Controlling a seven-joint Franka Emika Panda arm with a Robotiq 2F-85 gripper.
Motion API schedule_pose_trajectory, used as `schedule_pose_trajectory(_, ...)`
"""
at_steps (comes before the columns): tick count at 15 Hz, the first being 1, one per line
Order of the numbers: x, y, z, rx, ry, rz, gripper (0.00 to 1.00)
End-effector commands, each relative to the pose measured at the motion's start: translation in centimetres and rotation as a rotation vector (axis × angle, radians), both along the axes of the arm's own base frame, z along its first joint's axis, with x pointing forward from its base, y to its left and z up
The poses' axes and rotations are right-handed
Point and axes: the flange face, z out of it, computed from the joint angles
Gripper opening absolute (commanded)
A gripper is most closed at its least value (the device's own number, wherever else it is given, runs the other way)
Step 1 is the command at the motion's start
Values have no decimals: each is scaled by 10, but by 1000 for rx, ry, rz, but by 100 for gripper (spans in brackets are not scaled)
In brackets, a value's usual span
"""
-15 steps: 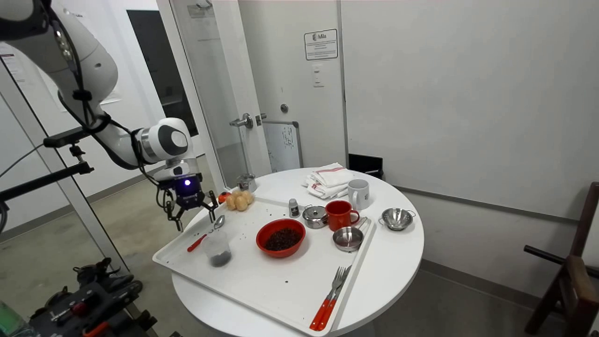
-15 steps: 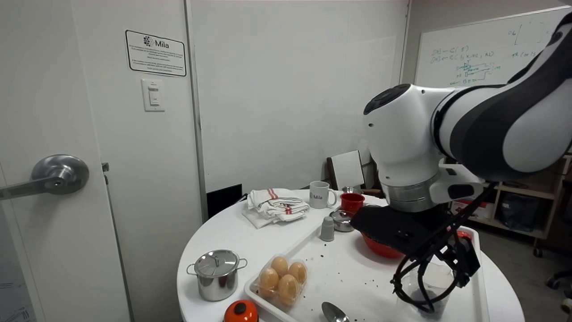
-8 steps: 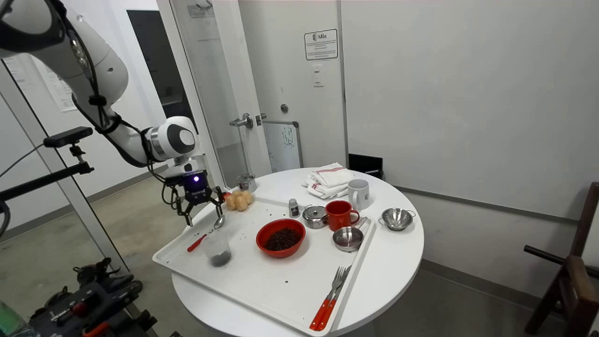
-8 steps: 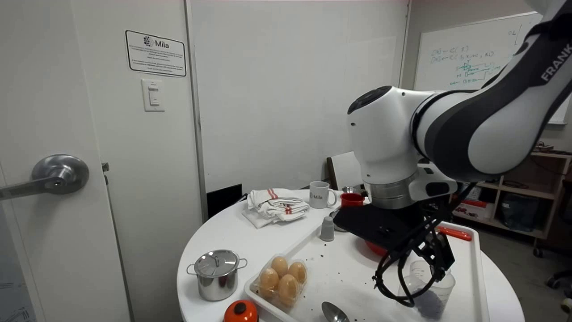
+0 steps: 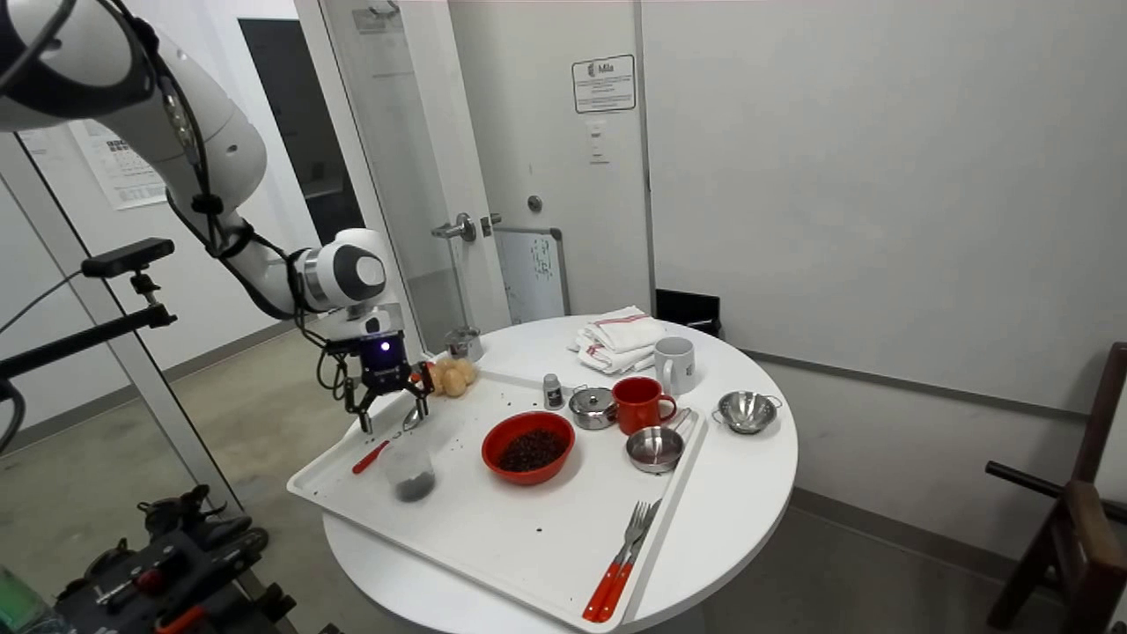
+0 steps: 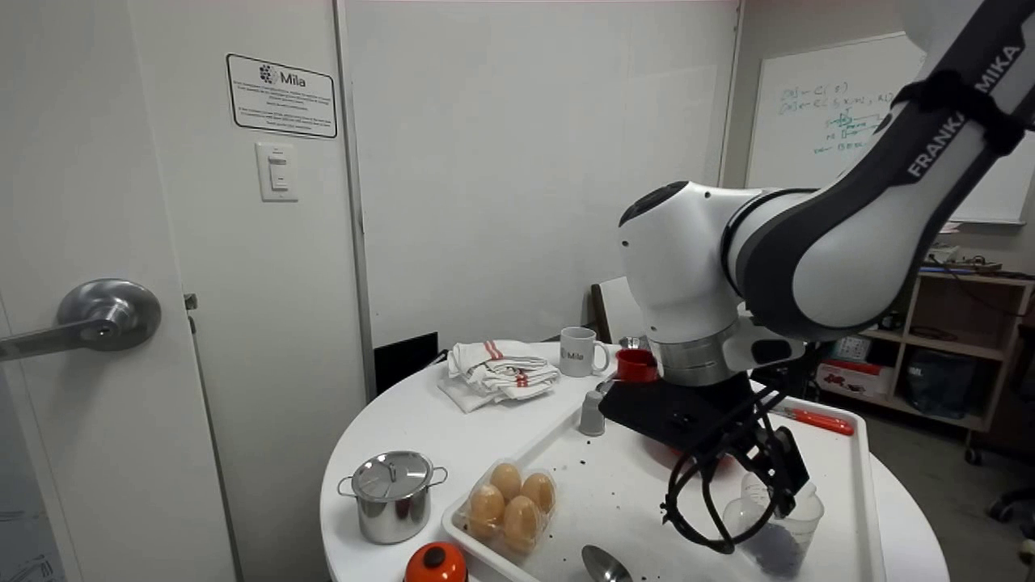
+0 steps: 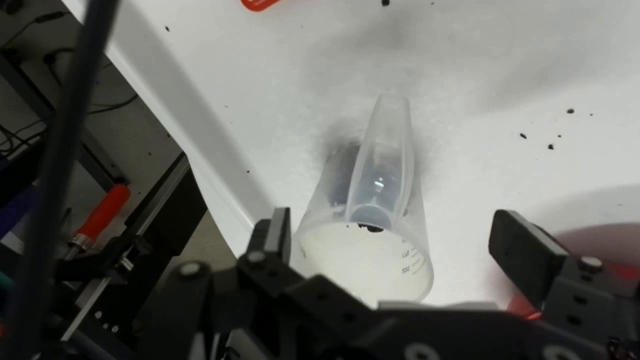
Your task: Pour the contents in the clear jug into the red bowl
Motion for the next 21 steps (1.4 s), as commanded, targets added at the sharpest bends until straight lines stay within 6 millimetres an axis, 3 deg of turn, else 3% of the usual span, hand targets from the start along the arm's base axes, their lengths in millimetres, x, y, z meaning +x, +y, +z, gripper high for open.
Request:
schedule_pose_trajectory(1, 1, 0, -15, 39, 23, -16, 100)
schedule_pose_trajectory(2, 0, 0, -17, 39, 25, -20, 93)
schedule_pose_trajectory(3, -1, 1, -17, 40, 23, -20, 74)
schedule_pose_trajectory(12, -3, 7, -14, 50, -3, -10, 6)
schedule_pose_trajectory(16, -7, 10, -1, 69, -1, 25, 7)
schedule_pose_trajectory(21, -4, 37, 51, 65, -12, 205, 7)
